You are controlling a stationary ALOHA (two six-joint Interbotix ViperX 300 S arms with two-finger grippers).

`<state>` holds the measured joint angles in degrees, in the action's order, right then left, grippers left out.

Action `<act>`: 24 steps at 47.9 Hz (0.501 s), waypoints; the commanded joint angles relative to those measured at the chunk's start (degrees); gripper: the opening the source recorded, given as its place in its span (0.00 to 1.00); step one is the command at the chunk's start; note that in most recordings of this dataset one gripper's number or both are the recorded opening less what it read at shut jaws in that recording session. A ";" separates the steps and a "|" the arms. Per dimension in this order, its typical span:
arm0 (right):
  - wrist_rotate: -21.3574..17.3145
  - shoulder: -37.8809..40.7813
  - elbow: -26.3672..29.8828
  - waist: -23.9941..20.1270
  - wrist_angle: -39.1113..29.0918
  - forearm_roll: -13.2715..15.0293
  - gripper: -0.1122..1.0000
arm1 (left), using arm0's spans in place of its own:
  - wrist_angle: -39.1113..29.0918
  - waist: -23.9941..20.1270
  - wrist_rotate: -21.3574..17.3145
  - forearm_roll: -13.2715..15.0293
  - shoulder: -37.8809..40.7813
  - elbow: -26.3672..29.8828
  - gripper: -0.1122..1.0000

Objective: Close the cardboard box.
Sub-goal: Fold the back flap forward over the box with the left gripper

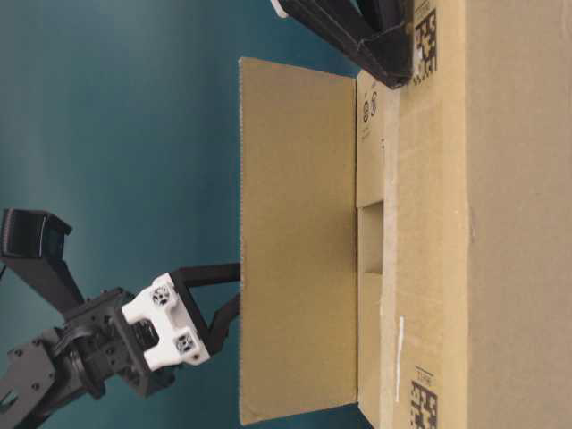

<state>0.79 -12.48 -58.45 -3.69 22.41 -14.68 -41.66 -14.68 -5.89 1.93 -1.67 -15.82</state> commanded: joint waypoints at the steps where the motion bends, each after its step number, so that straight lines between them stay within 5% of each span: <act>1: 0.09 -0.35 0.97 0.53 0.62 0.09 0.10 | 1.58 1.41 0.97 0.09 -2.46 -0.44 0.10; 24: 0.18 -0.35 0.88 0.88 0.62 0.09 0.10 | 14.41 5.45 9.14 0.09 -6.06 -14.24 0.10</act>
<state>0.88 -12.39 -58.45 -3.43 22.50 -14.68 -29.79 -9.67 2.64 1.93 -6.24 -28.92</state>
